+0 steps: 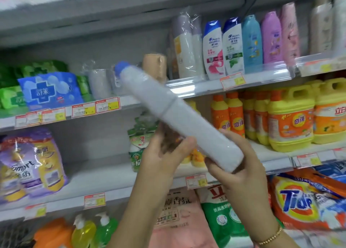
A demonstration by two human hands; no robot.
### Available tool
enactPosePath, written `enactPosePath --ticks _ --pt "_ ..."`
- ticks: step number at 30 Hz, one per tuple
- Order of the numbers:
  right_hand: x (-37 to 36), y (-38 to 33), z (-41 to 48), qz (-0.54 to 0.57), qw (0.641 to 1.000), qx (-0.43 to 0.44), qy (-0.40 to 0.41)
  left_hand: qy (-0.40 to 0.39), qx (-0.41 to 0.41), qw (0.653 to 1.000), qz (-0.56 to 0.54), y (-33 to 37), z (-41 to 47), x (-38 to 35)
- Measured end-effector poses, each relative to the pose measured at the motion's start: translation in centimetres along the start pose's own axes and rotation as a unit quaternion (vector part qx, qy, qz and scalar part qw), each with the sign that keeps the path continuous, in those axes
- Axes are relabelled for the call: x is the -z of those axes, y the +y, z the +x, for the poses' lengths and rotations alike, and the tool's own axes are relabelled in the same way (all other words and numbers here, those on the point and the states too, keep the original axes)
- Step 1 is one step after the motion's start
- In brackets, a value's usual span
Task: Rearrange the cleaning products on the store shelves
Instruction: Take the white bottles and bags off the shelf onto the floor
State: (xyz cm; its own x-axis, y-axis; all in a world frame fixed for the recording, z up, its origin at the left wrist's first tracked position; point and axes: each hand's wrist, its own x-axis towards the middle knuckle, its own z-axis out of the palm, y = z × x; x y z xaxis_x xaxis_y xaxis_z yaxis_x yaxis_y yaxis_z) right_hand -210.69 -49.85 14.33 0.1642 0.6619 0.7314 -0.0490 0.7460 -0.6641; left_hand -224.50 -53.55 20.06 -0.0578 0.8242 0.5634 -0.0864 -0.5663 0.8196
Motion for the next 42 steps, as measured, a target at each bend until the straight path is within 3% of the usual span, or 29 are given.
enactPosePath --ticks 3,6,11,14,19,23,25,27,29,31,36,40,42 --pt "-0.1 0.0 0.1 0.157 0.981 -0.114 -0.016 0.080 -0.006 0.991 0.103 -0.7 1.1 2.6" --pt "0.1 0.1 0.2 0.314 0.915 -0.242 -0.075 0.081 0.057 0.994 0.056 -0.8 1.7 5.9" --pt "1.1 0.1 0.3 0.407 0.837 -0.338 -0.138 -0.004 0.096 0.994 -0.046 -0.5 1.5 8.5" --pt "1.2 0.3 0.2 0.403 0.818 -0.385 -0.146 -0.010 0.110 0.991 -0.080 -0.6 1.1 8.2" --pt "1.8 -1.0 1.5 0.314 0.856 -0.371 -0.176 0.029 0.105 0.986 -0.125 -1.5 0.7 7.7" --pt "2.0 -2.2 2.8 0.259 0.902 -0.323 -0.126 0.068 0.082 0.979 -0.173 -1.5 0.8 6.0" --pt "1.8 -3.6 2.7 0.147 0.955 -0.241 -0.095 0.084 0.057 0.976 -0.191 -1.1 0.9 5.3" --pt "1.3 -5.3 1.9 -0.089 0.986 -0.120 -0.080 0.112 0.040 0.974 -0.192 -0.8 0.8 4.5" --pt "-0.7 -6.5 -0.3 -0.340 0.933 -0.007 -0.114 0.145 0.026 0.971 -0.190 -0.7 0.6 3.6" --pt "-2.9 -5.5 -2.3 -0.455 0.879 0.081 -0.119 0.174 0.010 0.966 -0.192 -0.6 0.3 2.4" --pt "-4.5 -2.5 -2.7 -0.391 0.910 0.110 -0.079 0.172 -0.071 0.973 -0.140 0.4 -0.8 0.3" --pt "-4.2 -2.2 -2.4 -0.219 0.968 0.116 -0.036 0.084 -0.104 0.990 -0.049 1.7 -0.9 -0.5" --pt "-4.2 -1.9 -2.2 -0.111 0.991 0.078 0.004 0.032 -0.102 0.994 -0.005 1.8 -1.0 -0.9"
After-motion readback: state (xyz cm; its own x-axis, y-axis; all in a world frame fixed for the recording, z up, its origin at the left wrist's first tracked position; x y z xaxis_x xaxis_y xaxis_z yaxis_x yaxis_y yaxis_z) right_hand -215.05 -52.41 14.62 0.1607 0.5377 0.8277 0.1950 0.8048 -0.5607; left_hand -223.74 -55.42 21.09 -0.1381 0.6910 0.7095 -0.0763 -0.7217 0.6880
